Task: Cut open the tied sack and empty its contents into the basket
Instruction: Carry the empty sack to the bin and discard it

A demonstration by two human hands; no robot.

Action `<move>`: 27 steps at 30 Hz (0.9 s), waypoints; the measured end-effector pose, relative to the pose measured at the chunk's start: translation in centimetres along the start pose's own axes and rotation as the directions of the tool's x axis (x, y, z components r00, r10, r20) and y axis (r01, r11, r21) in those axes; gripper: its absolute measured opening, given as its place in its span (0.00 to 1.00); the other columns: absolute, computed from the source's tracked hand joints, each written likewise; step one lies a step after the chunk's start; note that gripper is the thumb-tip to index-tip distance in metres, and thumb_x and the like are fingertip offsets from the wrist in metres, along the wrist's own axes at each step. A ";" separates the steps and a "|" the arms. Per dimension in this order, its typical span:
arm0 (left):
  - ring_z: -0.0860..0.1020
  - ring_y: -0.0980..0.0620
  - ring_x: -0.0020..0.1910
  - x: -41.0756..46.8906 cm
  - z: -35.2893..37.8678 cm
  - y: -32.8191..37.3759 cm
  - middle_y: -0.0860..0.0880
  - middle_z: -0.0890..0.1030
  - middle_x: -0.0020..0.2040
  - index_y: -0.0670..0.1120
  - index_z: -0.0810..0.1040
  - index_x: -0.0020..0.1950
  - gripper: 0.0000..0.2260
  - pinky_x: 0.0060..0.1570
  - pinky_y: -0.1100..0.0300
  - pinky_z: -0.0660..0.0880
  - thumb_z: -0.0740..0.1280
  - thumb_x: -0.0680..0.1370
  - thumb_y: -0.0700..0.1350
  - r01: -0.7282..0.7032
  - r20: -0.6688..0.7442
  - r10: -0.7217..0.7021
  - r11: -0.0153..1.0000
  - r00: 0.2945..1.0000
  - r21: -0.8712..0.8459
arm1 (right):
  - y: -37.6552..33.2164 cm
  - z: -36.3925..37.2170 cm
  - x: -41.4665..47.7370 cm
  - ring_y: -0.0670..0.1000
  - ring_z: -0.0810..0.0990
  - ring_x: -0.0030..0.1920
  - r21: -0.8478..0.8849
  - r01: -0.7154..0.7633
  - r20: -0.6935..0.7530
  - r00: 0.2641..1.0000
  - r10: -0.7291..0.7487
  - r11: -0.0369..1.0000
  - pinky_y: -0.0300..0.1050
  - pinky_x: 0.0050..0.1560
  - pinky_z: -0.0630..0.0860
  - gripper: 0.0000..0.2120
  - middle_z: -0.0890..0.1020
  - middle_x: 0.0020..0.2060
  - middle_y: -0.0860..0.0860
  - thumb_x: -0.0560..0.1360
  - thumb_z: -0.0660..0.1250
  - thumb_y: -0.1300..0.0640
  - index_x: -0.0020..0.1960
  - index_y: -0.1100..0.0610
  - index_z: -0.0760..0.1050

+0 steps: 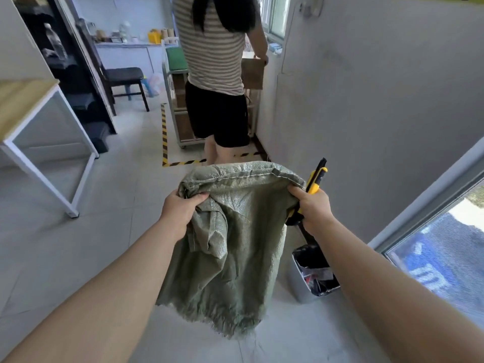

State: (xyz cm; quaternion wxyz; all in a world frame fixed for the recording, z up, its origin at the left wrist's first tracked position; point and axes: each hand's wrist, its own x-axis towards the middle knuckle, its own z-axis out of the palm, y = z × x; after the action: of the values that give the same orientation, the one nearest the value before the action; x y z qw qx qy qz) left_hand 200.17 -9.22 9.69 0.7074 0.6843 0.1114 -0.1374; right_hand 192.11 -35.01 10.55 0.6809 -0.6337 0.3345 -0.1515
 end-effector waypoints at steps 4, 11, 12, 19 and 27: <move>0.83 0.40 0.47 1.9 0.3 -6.1 0.41 0.85 0.47 0.45 0.81 0.50 0.20 0.54 0.42 0.79 0.79 0.61 0.47 0.182 -0.062 -0.181 0.983 0.981 0.013 | 5.6 -0.5 1.9 0.59 0.81 0.38 -0.041 -0.137 0.034 0.990 0.138 0.990 0.50 0.35 0.81 0.13 0.80 0.39 0.60 0.69 0.75 0.61 0.50 0.64 0.77; 0.84 0.38 0.43 6.3 -0.2 -19.9 0.38 0.85 0.45 0.42 0.82 0.49 0.22 0.49 0.38 0.79 0.76 0.56 0.45 0.440 -0.145 -0.430 0.896 0.891 0.050 | 19.0 -2.2 5.3 0.60 0.81 0.37 -0.166 -0.350 0.045 0.931 0.361 0.922 0.59 0.41 0.81 0.18 0.80 0.39 0.62 0.64 0.79 0.60 0.49 0.62 0.75; 0.84 0.38 0.42 6.9 0.0 -21.5 0.38 0.85 0.44 0.41 0.82 0.49 0.20 0.49 0.37 0.79 0.75 0.59 0.44 0.457 -0.153 -0.444 0.887 0.883 0.060 | 21.0 -2.3 5.9 0.60 0.81 0.37 -0.167 -0.377 0.031 0.922 0.387 0.911 0.59 0.41 0.81 0.18 0.80 0.38 0.62 0.64 0.79 0.60 0.48 0.62 0.75; 0.82 0.40 0.44 12.6 2.1 -35.6 0.41 0.83 0.46 0.44 0.79 0.49 0.14 0.51 0.43 0.80 0.73 0.66 0.45 0.484 -0.225 -0.440 0.850 0.869 0.208 | 36.5 -2.3 10.1 0.55 0.74 0.32 -0.267 -0.448 -0.129 0.894 0.429 0.854 0.49 0.35 0.73 0.21 0.72 0.33 0.57 0.65 0.79 0.59 0.37 0.58 0.65; 0.77 0.44 0.43 18.7 4.6 -52.8 0.42 0.79 0.45 0.41 0.75 0.46 0.06 0.45 0.56 0.74 0.69 0.74 0.42 0.506 -0.247 -0.443 0.791 0.862 0.346 | 55.0 -2.8 13.7 0.59 0.80 0.37 -0.428 -0.483 -0.162 0.873 0.460 0.764 0.52 0.43 0.78 0.12 0.81 0.37 0.59 0.67 0.76 0.64 0.43 0.66 0.75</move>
State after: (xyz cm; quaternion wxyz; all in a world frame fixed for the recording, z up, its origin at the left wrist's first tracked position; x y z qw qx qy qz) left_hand 199.23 -15.91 -46.11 0.4847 0.7719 0.3034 -0.2779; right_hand 188.32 -37.44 -46.03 0.5208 -0.6669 0.5249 0.0920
